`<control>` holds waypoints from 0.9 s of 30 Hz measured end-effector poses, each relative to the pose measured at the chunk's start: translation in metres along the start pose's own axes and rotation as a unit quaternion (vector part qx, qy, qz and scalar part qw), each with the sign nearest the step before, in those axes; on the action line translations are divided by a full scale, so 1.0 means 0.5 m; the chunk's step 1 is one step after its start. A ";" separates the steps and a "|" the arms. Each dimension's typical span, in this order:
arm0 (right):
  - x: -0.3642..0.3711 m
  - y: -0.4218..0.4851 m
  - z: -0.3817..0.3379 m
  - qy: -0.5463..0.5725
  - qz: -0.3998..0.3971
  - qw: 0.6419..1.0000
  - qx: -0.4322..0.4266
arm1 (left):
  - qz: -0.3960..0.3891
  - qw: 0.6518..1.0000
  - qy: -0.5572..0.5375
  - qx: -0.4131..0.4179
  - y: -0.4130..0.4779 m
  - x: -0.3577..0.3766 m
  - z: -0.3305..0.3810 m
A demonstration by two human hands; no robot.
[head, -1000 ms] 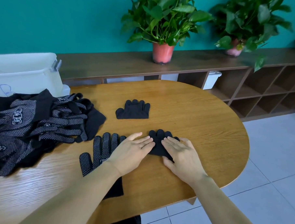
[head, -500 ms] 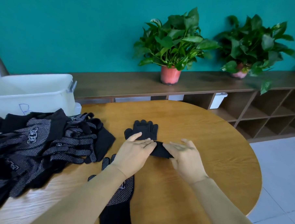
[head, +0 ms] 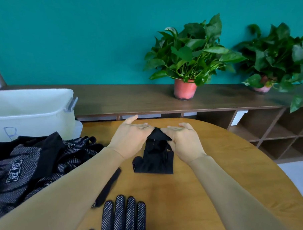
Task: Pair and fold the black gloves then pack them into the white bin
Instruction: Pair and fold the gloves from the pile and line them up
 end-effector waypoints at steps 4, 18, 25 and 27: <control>0.028 0.015 -0.006 -0.070 0.032 0.997 -0.017 | 0.012 0.999 -0.006 -0.033 -0.010 0.036 -0.028; 0.173 -0.136 -0.061 -0.099 -0.111 0.987 -0.061 | -0.162 0.987 -0.019 -0.002 -0.187 0.173 0.032; 0.123 -0.141 -0.126 -0.046 -0.044 0.996 -0.069 | -0.135 0.989 -0.041 -0.045 -0.201 0.111 0.022; 0.139 -0.152 -0.129 -0.017 -0.037 0.997 -0.064 | -0.118 0.990 -0.055 -0.044 -0.200 0.117 0.030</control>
Point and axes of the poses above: each hand's wrist, its own y-axis towards the middle knuckle, its own x-axis out of the palm, z = x × y, the point moved 10 cm from there along y, towards the middle knuckle, and after that the axes turned 8 degrees about -x, right-handed, at the moved point
